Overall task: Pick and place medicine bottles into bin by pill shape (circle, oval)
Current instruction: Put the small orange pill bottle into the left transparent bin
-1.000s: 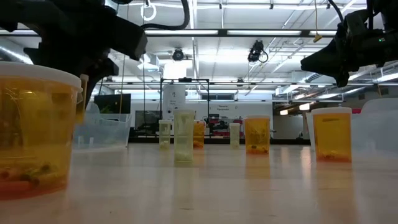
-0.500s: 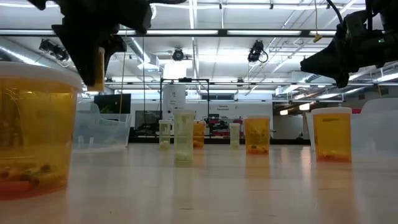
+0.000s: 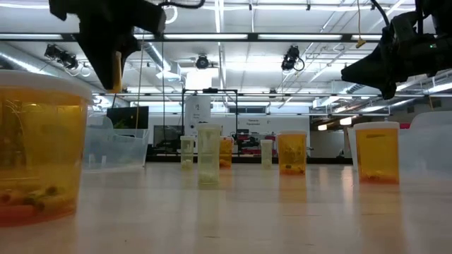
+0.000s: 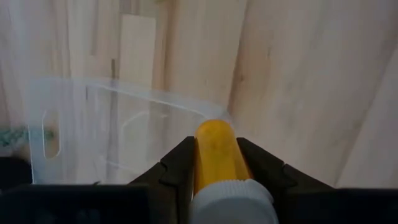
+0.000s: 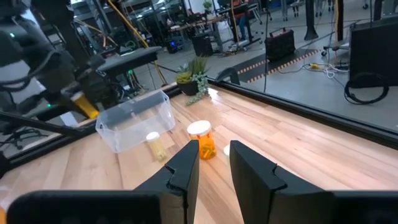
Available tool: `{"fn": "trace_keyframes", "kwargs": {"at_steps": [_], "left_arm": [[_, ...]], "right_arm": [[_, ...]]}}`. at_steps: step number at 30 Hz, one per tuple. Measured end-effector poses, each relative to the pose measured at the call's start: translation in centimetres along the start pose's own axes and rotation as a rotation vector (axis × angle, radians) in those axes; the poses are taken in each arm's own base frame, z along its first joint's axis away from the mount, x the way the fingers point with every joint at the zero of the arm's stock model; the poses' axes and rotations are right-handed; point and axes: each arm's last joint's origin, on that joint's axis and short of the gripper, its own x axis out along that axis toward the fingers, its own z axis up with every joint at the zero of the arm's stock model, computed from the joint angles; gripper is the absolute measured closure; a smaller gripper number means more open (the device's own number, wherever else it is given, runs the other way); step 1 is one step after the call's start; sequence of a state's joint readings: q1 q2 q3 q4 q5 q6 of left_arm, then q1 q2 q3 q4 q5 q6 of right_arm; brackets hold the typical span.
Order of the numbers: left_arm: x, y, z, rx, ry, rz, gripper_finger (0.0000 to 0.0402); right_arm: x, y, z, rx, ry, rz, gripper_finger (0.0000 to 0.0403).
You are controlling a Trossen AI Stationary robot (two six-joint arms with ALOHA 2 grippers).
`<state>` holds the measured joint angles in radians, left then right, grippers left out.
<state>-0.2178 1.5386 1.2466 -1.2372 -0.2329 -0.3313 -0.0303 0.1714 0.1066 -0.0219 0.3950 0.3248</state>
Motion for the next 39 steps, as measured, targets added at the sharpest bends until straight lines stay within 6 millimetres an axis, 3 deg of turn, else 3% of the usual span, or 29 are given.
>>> {"fn": "trace_keyframes", "kwargs": {"at_steps": [12,21,32,39], "left_arm": [[0.7,3.3,-2.0,-0.004,-0.007,0.014,0.0285],[3.3,6.5,-4.0,-0.095,0.007,0.016,0.0278],[6.0,9.7,-4.4,-0.225,0.015,-0.034,0.0278],[8.5,11.3,-5.7,-0.331,0.046,-0.021,0.0282]], "right_arm": [[0.1,0.0,-0.2,-0.009,0.022,-0.003,0.0306],[0.2,0.0,-0.3,-0.013,0.032,-0.006,0.0306],[0.3,0.0,-0.4,-0.018,0.043,-0.01,0.0306],[0.3,0.0,-0.4,-0.018,0.043,-0.01,0.0306]]}}
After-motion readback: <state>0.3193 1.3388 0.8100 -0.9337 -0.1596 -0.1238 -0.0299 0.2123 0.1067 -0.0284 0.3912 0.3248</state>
